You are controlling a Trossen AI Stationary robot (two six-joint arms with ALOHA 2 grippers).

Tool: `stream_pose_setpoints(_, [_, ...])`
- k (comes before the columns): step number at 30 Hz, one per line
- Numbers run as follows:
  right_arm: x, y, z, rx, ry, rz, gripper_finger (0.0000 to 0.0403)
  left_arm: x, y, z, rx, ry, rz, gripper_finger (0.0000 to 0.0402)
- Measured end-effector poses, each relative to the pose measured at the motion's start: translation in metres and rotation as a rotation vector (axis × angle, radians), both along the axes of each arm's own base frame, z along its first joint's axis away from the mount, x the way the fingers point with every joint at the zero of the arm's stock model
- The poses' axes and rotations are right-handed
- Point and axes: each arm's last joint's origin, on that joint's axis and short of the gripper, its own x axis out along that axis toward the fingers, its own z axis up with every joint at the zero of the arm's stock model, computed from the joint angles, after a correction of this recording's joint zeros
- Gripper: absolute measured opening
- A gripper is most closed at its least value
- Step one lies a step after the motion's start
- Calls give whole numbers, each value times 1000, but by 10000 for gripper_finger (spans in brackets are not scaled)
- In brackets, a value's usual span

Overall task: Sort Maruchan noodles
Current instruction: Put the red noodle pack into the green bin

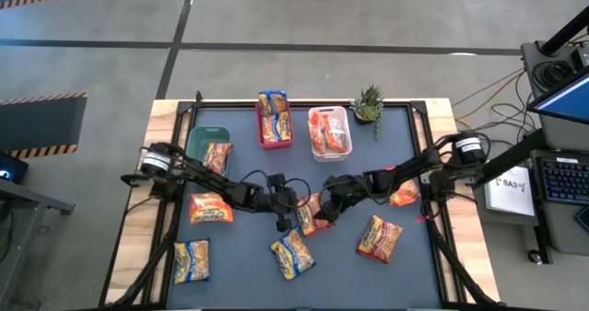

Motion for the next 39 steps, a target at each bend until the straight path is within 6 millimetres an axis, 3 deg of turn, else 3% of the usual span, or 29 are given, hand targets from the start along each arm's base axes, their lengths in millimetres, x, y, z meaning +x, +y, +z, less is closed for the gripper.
stream_pose_setpoints(6, [6,-2,-10,35,-32,-1,329,0,0,1,-6,-1,-5,0])
stream_pose_setpoints(22, [7,-3,-6,9,-64,10,323,0,-1,0,-13,-2,-7,0])
stream_pose_setpoints(33, [8,-3,-6,-11,-78,9,195,0,-1,1,-17,-10,-8,0])
stream_pose_setpoints(39, [9,-4,-4,-37,-98,24,159,-1,-1,6,-18,-17,-11,0])
